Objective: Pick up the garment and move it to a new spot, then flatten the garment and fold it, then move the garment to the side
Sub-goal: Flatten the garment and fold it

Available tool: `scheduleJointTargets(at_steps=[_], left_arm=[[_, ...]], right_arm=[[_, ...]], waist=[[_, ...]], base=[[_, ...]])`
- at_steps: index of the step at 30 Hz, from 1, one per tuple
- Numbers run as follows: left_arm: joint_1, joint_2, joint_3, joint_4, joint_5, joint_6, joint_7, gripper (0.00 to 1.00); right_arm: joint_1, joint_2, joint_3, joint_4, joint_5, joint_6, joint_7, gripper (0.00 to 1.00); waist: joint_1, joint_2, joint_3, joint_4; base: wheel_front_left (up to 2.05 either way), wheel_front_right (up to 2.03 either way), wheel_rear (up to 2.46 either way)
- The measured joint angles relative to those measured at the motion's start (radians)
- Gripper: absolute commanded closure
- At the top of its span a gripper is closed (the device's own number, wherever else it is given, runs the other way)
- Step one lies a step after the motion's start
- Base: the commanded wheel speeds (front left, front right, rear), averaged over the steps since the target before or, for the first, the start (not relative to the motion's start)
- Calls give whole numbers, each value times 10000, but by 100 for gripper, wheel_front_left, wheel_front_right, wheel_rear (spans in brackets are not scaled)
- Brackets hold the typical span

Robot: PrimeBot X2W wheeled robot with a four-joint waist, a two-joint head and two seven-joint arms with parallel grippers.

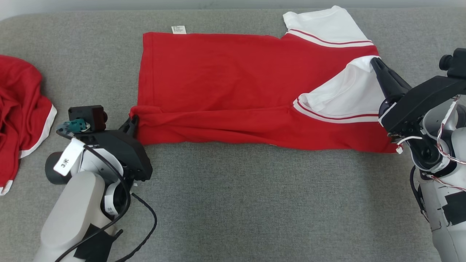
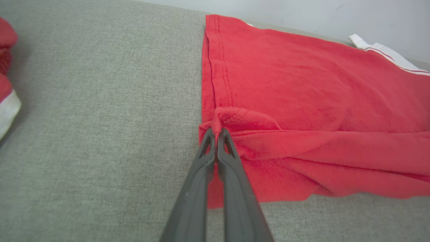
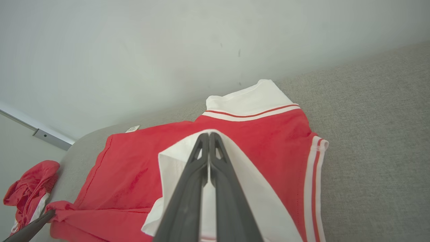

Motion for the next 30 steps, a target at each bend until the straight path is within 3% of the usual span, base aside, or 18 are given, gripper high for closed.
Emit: scheduleJointTargets(at_steps=[1, 2, 3, 6, 16, 25, 30], left_arm=[[-21, -21, -23, 25, 31, 2, -77, 35], [-52, -44, -4, 69, 52, 4, -142, 0], [-114, -58, 2, 113, 75, 4, -230, 0], [-315, -71, 2, 134, 151, 4, -460, 0], [-288, 8, -75, 311, 441, -96, -1323, 0], [903, 257, -560, 627, 589, -364, -1519, 0], [939, 272, -571, 819, 635, -349, -1519, 0]], right_arm=[[-13, 10, -6, 88, -79, -2, -115, 92], [-18, 33, -23, 165, -109, -2, -245, 30], [-39, 50, -48, 263, -136, -2, -360, 0], [-247, 113, -157, 466, -150, 4, -763, 0], [-381, -54, -44, 711, -688, 470, -1751, 0], [1530, -675, 385, 763, -1590, 314, -1630, 0], [2187, -640, 614, 878, -1751, 146, -1409, 0]], waist=[[-1, 0, 5, 12], [0, 0, 10, 24], [-1, 0, 16, 36], [-1, 0, 30, 71], [-2, 0, -196, 182], [-3, -2, -642, 9], [-4, -2, -715, -237]], base=[[0, 0, 0], [0, 0, 0], [0, 0, 0], [0, 0, 0], [0, 0, 0], [0, 0, 0], [0, 0, 0]])
